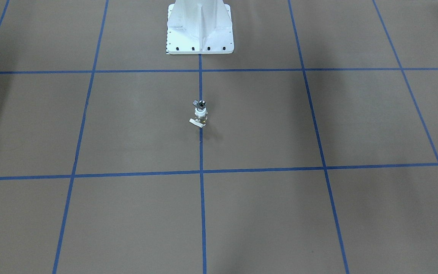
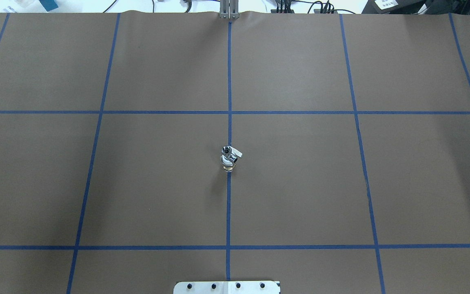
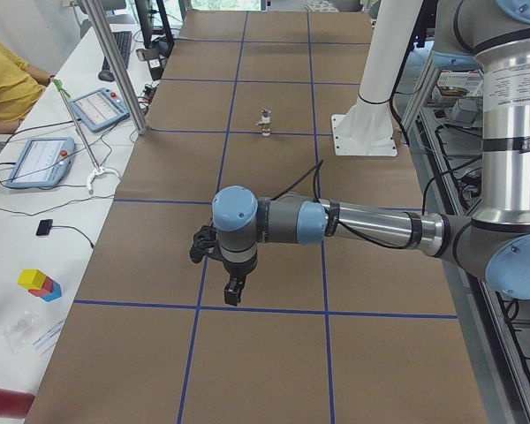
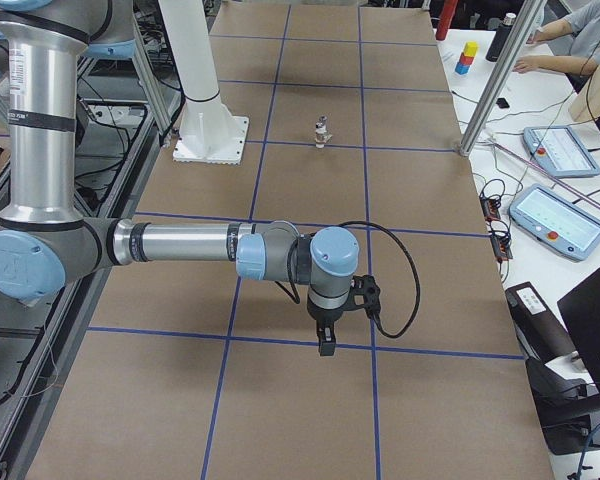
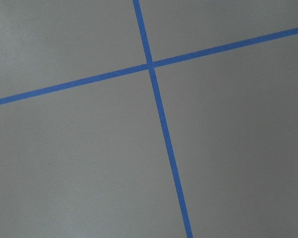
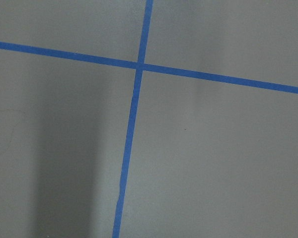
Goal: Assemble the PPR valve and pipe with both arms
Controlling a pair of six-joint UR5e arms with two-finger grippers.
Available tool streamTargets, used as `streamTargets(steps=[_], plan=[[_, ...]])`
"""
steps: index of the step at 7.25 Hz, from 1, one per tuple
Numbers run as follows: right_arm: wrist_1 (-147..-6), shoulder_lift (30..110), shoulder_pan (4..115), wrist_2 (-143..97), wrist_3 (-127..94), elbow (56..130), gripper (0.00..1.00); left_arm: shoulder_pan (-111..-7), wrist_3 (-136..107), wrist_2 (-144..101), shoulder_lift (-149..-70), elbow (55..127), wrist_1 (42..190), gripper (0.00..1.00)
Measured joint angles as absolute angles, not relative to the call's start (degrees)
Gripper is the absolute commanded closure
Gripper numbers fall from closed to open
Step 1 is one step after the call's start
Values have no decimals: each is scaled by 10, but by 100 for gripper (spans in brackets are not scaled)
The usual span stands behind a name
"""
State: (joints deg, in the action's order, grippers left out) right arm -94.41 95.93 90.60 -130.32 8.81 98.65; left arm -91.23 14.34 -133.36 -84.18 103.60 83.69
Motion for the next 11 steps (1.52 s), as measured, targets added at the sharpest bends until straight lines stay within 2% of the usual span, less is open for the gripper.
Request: streamTargets(steps=[11], plan=[[-943,976,906,-1304,72,988,0,-912,138,-1334,-827,1038,842,0]])
